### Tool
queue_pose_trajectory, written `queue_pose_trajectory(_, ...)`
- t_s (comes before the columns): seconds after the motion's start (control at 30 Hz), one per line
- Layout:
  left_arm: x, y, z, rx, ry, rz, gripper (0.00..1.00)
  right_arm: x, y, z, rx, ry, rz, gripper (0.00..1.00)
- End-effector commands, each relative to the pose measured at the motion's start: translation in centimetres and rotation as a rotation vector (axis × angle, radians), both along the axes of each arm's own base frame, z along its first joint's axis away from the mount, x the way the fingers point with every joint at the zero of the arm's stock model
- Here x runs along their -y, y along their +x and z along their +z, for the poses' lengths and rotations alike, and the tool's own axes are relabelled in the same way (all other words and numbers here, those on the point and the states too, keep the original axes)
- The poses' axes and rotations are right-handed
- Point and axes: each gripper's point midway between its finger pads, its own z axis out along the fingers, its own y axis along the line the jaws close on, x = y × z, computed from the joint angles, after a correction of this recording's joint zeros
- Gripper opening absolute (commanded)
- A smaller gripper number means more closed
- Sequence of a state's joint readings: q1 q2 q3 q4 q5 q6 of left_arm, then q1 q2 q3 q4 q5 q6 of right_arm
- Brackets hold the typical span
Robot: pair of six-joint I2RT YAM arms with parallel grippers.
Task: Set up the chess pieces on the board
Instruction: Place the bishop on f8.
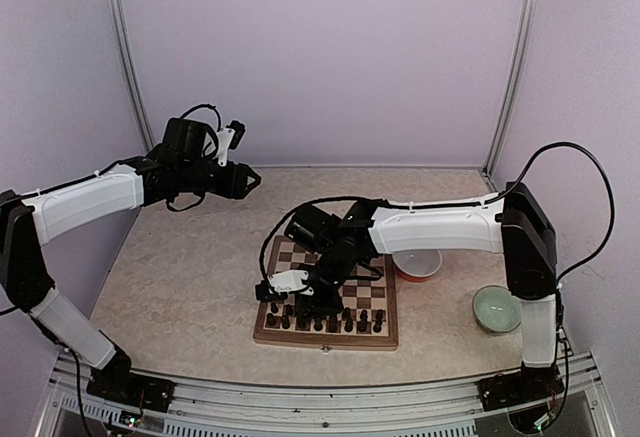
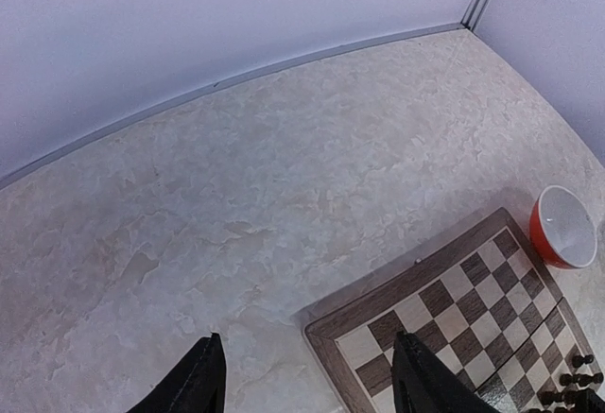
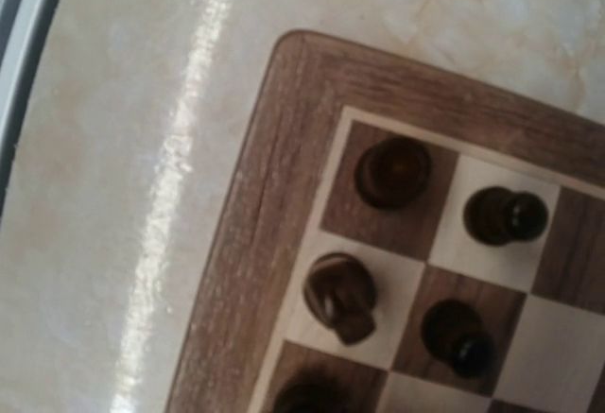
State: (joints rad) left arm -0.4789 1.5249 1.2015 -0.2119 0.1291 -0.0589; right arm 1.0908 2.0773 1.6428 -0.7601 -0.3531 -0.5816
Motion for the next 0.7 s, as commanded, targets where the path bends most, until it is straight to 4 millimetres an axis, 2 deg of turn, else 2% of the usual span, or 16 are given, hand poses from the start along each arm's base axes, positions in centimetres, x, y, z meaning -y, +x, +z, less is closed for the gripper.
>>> queue_pose_trajectory(0.0, 0.8, 0.1, 0.9, 0.014, -0.01, -0.022, 0.6, -0.2, 0.4, -0.2, 0.003, -0.01, -0.015, 0.1)
queue_pose_trajectory(0.13, 0.9, 0.1, 0.7, 0.009, -0.007, -0.027, 0.6, -0.2, 0.3, -0.2, -0.004, -0.012, -0.013, 0.19)
queue_pose_trajectory(0.47, 1.0, 0.1, 0.5, 0.004, 0.003, -0.028, 0.6, -0.5, 0.1, 1.3, -0.014, 0.012, 0.0, 0.27)
queue_pose_trajectory(0.57, 1.0, 0.1, 0.5, 0.006, 0.004, -0.028, 0.6, -0.5, 0.9, 2.9, 0.018, 0.028, -0.009, 0.28)
queue_pose_trajectory(0.67, 0.9, 0.2, 0.5, 0.008, 0.013, -0.024, 0.6, -0.2, 2.6, 6.5, 0.041, 0.094, -0.036, 0.29)
